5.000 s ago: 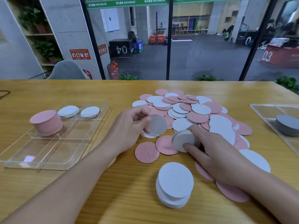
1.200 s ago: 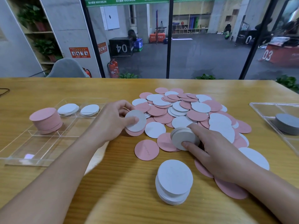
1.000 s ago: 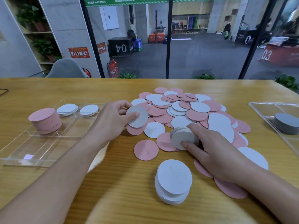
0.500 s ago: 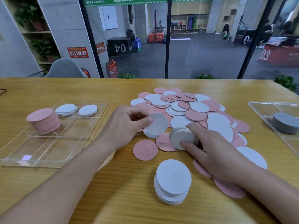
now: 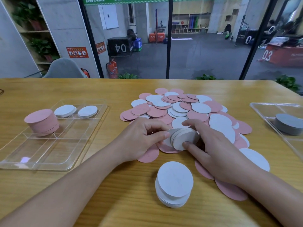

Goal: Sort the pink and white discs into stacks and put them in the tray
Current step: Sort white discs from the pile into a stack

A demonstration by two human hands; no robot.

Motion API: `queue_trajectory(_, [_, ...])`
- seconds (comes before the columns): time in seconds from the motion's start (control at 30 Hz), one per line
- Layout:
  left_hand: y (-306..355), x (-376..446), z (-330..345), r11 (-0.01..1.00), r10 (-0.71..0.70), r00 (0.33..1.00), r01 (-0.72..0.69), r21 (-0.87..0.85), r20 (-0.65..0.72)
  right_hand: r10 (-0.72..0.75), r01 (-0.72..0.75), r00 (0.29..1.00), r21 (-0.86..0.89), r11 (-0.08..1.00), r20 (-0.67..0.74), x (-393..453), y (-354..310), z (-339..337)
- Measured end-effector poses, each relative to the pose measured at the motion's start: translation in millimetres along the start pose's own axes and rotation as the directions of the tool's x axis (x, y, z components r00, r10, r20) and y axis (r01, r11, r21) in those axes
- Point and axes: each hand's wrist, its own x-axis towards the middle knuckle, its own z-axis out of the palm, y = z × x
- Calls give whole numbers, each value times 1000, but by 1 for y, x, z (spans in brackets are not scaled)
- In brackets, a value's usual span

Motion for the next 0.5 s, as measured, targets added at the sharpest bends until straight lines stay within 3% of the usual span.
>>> queue_trajectory(0.17, [4,0,6,996,40,997,-45,75,70,-15,15,1000,-18,1000,23,3,-2,1])
queue_trajectory(0.23, [1,1,1,990,1,1000,-2,140,7,-30,31,999,-8,1000,20,4,-1,2])
queue_trajectory(0.33, [-10,2,-15,925,-41,989,90,370,-139,-24,24,999,-10,1000,23,2,-2,2])
queue_trajectory(0.5, [-8,0,-24,811,-191,977,212,546,-96,-14,14,999,8,1000,30,2,-1,1])
